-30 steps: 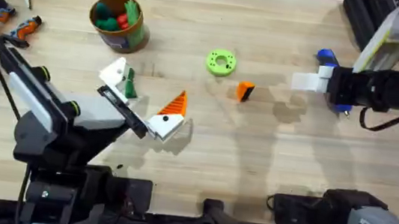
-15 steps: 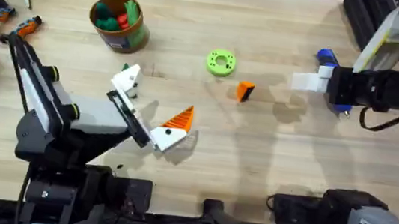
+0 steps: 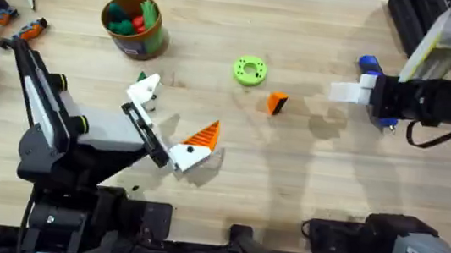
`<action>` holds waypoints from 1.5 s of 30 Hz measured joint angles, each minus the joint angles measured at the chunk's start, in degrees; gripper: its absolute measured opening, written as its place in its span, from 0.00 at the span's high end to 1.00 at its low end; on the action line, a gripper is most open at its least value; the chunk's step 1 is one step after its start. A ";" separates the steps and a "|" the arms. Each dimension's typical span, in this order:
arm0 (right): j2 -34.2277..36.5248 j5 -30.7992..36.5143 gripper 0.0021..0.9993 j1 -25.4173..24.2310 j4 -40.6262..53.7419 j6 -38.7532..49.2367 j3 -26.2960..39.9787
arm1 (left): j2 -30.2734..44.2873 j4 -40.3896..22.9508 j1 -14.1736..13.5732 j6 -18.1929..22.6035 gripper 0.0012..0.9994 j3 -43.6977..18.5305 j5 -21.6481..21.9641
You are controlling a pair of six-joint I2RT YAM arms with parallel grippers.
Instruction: Pick up the gripper from the table and insert it into the empty holder that is missing its gripper. Then pick up a screw, insert it into the mounting hole, and use the screwdriver to tighten it. Finally, clean up the table by picking up the vegetable and placing it into the bucket.
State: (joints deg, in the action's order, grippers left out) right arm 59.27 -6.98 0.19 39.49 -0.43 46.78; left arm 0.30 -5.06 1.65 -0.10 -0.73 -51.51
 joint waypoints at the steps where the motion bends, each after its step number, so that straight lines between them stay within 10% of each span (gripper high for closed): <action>1: 0.00 -0.01 0.01 0.00 -0.19 0.00 0.00 | 0.00 0.00 0.00 0.00 0.03 0.00 0.00; 18: 0.03 -3.85 0.01 1.26 -3.67 0.82 0.41 | 0.00 -0.02 0.00 0.00 0.03 0.00 0.00; 30: 14.30 -2.30 0.01 17.41 10.84 1.77 16.75 | 0.01 -0.02 0.00 0.00 0.03 0.00 0.01; 45: 27.42 4.42 0.02 29.27 7.03 1.99 17.73 | 0.00 -0.02 0.00 -0.02 0.03 0.00 0.00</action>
State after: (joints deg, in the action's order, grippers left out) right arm 86.68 -2.56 29.45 46.52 1.56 64.51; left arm 0.30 -5.08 1.65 -0.12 -0.73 -51.50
